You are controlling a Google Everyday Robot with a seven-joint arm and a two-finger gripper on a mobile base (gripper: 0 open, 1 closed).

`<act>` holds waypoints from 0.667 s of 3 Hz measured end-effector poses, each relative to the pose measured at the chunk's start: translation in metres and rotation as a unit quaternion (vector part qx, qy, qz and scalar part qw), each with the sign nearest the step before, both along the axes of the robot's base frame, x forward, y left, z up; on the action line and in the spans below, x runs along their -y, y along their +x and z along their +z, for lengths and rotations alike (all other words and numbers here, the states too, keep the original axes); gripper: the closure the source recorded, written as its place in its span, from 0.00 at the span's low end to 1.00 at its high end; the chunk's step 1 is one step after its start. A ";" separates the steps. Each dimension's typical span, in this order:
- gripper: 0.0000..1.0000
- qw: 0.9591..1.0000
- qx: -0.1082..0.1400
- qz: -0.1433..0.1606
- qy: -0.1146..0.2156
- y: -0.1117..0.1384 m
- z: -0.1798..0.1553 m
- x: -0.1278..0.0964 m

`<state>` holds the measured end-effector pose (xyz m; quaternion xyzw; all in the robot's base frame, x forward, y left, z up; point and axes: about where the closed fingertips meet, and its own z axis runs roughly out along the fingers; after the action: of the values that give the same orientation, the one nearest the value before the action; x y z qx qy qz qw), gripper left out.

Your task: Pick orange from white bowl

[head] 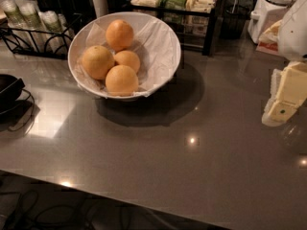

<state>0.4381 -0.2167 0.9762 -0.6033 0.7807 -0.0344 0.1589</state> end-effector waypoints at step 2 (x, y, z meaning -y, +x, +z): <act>0.00 1.000 0.010 -0.001 0.011 0.006 0.001 -0.009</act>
Offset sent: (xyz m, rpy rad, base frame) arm 0.0112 0.0163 -0.0046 0.0414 -0.0157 -0.0046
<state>0.4437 -0.2077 0.9767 -0.6001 0.7804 -0.0322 0.1727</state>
